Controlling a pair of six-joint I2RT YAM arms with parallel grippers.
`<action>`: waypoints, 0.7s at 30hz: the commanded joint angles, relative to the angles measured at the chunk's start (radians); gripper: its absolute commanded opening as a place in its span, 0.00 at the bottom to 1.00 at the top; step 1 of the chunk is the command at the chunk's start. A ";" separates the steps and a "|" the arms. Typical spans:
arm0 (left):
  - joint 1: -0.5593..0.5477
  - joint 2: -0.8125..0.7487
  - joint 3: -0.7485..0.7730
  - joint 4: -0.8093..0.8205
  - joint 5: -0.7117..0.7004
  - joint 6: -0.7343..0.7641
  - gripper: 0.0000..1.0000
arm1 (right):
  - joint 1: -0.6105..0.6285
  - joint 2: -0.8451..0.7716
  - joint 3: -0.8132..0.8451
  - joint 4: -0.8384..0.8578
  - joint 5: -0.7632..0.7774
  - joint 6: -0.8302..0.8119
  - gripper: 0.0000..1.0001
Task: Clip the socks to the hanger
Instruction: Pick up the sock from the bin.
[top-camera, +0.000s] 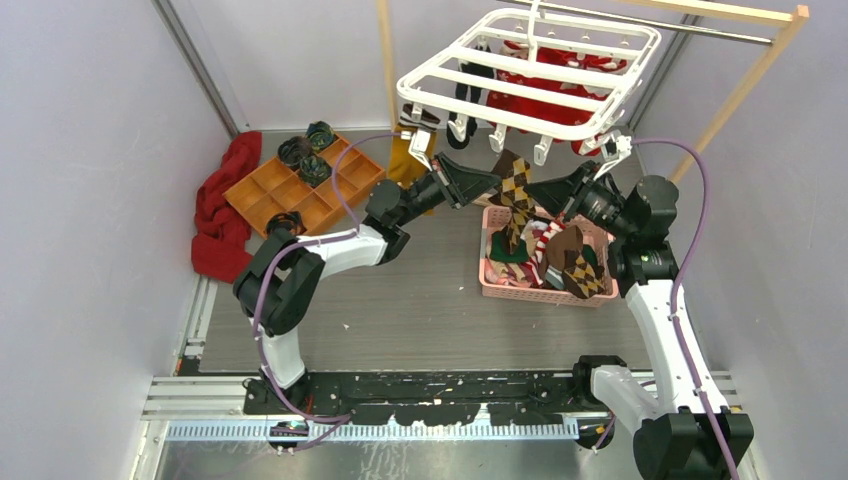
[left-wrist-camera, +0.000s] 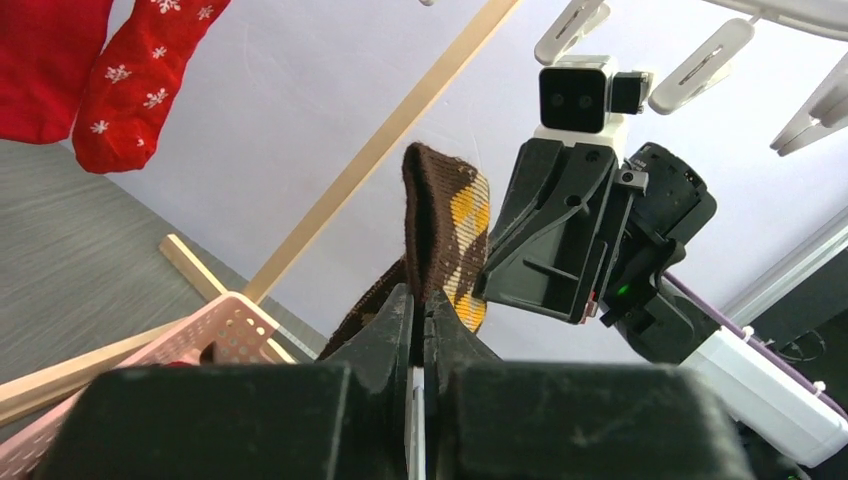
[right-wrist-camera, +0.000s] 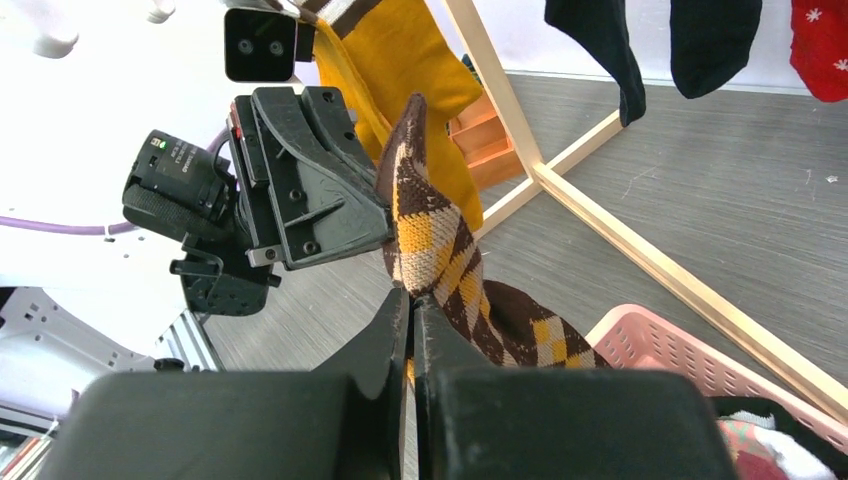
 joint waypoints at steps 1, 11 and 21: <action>0.026 -0.035 0.032 0.003 0.063 0.084 0.00 | 0.006 -0.027 0.013 -0.028 -0.011 -0.078 0.13; 0.087 -0.221 0.033 -0.478 0.278 0.541 0.00 | 0.006 -0.069 0.026 -0.204 -0.031 -0.355 0.62; 0.128 -0.263 0.008 -0.555 0.384 0.665 0.00 | 0.009 -0.111 -0.060 -0.108 -0.214 -0.572 0.99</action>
